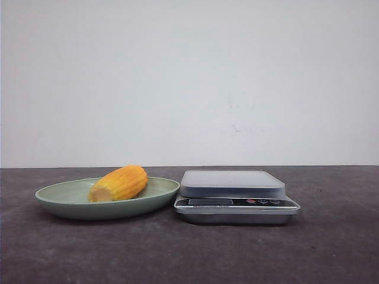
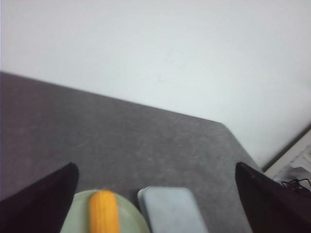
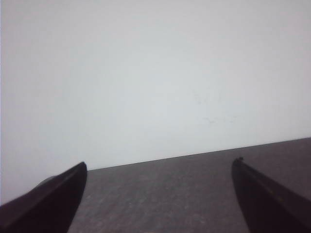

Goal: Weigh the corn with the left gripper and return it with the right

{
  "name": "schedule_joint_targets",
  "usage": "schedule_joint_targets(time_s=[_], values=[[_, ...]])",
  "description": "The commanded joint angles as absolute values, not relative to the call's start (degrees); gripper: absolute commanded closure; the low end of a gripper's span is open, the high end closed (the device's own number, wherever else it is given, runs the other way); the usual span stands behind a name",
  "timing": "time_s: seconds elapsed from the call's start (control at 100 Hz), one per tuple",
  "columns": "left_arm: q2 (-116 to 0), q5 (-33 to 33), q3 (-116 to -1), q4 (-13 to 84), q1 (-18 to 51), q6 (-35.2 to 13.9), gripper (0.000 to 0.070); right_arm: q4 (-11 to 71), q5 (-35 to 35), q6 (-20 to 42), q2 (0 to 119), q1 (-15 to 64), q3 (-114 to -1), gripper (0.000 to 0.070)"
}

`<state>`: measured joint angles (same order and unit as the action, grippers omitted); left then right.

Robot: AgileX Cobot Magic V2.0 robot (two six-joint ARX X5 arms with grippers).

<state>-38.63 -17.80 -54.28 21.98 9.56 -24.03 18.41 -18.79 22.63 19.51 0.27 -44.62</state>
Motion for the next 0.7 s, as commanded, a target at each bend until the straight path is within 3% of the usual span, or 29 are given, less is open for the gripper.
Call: schedule_joint_targets(time_s=[0.0, 0.13, 0.31, 0.46, 0.69], values=[[-40.6, -18.1, -56.5, 21.3, 10.7, -21.8, 0.007, 19.0, -20.0, 21.1, 22.0, 0.3, -47.9, 0.0097], [-46.2, -17.0, -59.3, 22.3, 15.1, -19.9, 0.0082, 21.1, -22.5, 20.2, 27.4, 0.3, -52.8, 0.0098], [-55.3, -9.1, -60.1, 23.3, 22.9, -15.5, 0.0101, 26.9, -24.5, 17.9, 35.0, 0.8, -60.2, 0.0098], [-64.3, -4.2, -60.1, 22.7, 28.0, -14.4, 0.0101, 31.4, -24.4, 15.6, 39.9, 2.3, -64.7, 0.0097], [-78.0, 1.8, -60.2, 19.2, 31.9, -14.0, 0.0104, 31.8, -24.4, 15.4, 41.5, 4.7, -65.7, 0.0097]])
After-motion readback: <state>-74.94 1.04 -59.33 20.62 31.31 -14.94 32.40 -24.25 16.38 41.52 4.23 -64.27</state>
